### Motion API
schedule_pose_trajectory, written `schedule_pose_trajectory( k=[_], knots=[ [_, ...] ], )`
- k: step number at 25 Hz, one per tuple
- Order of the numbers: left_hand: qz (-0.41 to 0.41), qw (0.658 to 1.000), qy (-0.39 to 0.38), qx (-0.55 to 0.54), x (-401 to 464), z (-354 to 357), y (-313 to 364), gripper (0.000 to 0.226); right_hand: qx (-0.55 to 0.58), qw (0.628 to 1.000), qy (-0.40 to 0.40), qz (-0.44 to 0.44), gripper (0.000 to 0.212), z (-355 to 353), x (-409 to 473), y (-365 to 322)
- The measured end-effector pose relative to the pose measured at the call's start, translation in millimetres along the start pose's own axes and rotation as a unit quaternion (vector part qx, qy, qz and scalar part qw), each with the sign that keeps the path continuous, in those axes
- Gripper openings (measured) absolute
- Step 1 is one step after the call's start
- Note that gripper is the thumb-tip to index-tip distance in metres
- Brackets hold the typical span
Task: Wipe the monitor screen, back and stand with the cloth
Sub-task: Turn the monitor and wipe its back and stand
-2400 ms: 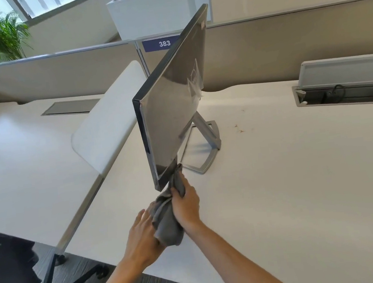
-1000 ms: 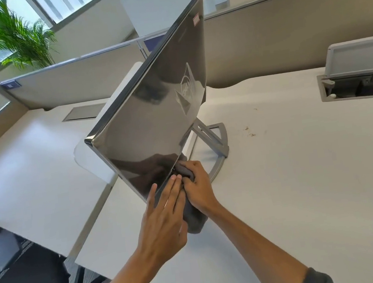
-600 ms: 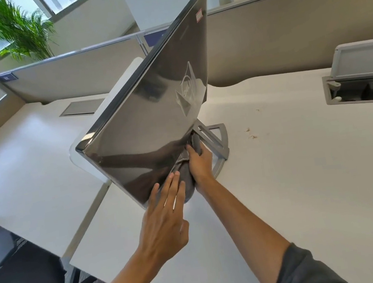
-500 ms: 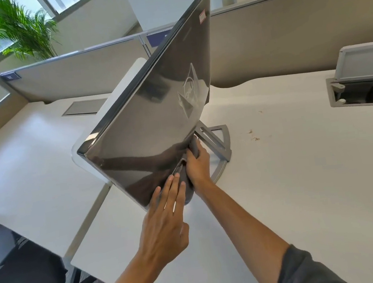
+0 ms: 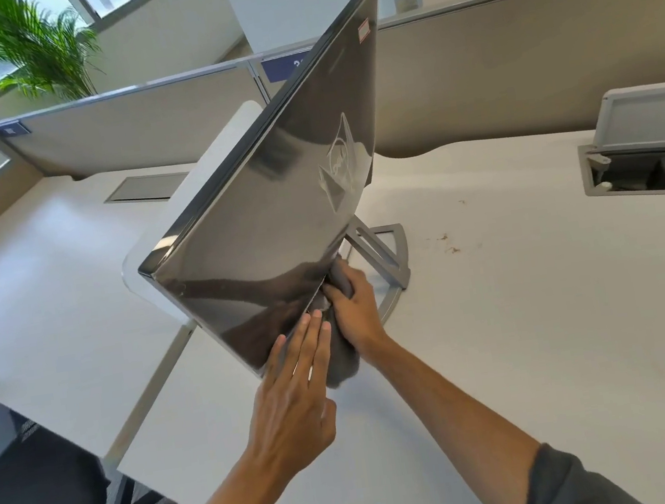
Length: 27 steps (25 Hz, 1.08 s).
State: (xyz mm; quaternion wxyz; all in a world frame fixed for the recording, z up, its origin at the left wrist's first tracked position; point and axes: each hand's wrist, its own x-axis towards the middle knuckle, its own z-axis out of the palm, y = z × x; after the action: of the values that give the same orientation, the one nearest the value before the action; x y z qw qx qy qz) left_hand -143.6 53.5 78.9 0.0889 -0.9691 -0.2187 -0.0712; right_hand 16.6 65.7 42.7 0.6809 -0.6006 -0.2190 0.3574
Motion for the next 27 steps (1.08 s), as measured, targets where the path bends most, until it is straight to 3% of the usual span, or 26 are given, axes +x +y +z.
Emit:
schedule_pose_trajectory(
  k=[3,6,8,13,17,19,22,23,26,27],
  knots=[
    [0.008,1.0,0.008,-0.001,1.8,2.9,0.7,0.091,-0.08,0.996,-0.019,-0.021,0.035,-20.3,-24.2,16.1],
    [0.003,1.0,-0.004,0.005,4.6,8.2,3.8,0.089,-0.059,0.982,0.148,-0.1,0.039,-42.1,-13.6,-3.6],
    [-0.001,1.0,-0.016,0.014,9.6,10.2,6.5,0.086,-0.087,0.962,0.211,-0.147,0.042,-49.4,7.4,-23.0],
    [0.013,0.999,-0.052,0.009,18.8,18.2,13.8,0.078,-0.271,0.937,0.134,-0.174,0.039,-41.9,25.6,-17.6],
    [0.003,0.997,-0.08,-0.009,29.1,35.2,16.0,0.076,-0.385,0.915,0.123,-0.018,0.047,-82.3,34.7,-7.4],
    [-0.015,0.995,-0.09,-0.047,37.0,45.1,17.9,0.075,-0.365,0.921,0.133,-0.015,0.046,-91.7,41.1,-12.0],
    [-0.062,0.983,-0.108,-0.136,53.3,58.5,24.8,0.072,-0.327,0.924,0.102,-0.17,0.037,-77.3,33.4,-11.4],
    [-0.075,0.98,-0.103,-0.154,58.1,61.0,27.5,0.071,-0.351,0.917,0.082,-0.172,0.037,-77.3,31.6,-8.1],
    [-0.068,0.978,-0.102,-0.168,72.5,66.4,33.0,0.071,-0.406,0.911,0.057,-0.037,0.043,-104.1,50.0,-8.3],
    [-0.065,0.978,-0.103,-0.169,76.3,68.2,34.3,0.071,-0.387,0.92,0.057,-0.029,0.045,-113.6,59.3,-13.9]
  ],
)
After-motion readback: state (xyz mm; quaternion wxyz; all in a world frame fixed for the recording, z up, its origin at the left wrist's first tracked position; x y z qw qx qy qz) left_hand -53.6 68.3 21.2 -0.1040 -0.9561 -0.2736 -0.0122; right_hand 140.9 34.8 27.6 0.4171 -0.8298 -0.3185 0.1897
